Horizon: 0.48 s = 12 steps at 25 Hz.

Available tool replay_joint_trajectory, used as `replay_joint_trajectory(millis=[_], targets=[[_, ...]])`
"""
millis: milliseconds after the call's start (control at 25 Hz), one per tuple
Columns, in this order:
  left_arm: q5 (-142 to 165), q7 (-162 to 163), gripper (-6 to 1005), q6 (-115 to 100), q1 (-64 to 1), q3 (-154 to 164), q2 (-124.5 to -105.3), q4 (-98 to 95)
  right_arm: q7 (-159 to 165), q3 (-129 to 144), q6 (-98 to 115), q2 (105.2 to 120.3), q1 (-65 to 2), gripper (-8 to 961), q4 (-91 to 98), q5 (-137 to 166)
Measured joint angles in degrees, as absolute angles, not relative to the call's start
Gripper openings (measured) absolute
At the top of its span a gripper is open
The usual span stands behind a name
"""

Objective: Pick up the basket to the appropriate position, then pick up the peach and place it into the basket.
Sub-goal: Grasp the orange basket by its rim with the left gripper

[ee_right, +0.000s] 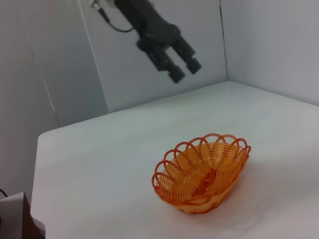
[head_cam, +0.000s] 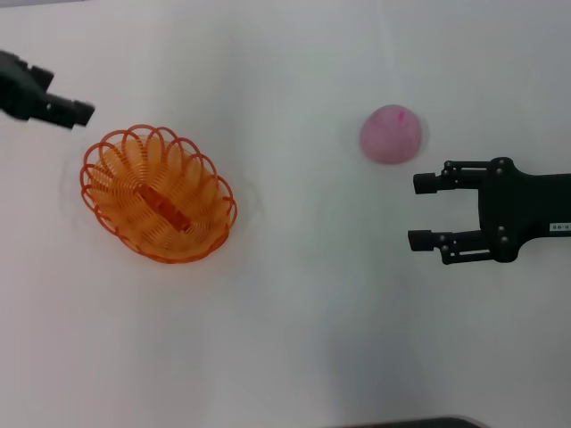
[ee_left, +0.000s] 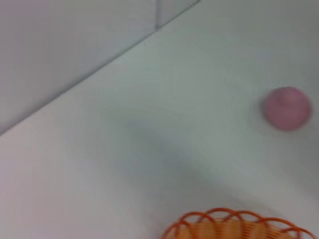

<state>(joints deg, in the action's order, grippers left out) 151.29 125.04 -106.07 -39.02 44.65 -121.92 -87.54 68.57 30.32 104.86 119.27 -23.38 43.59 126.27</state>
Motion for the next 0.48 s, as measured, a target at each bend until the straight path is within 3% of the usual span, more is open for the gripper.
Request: replay_joint_trajectory(millis=[480], targets=[[162.08,127.46,709,-89.52,-44.25,49.77,-121.71,-69.08,67.14,30.32,104.84,119.27,-23.20,803,42.39,126.31]])
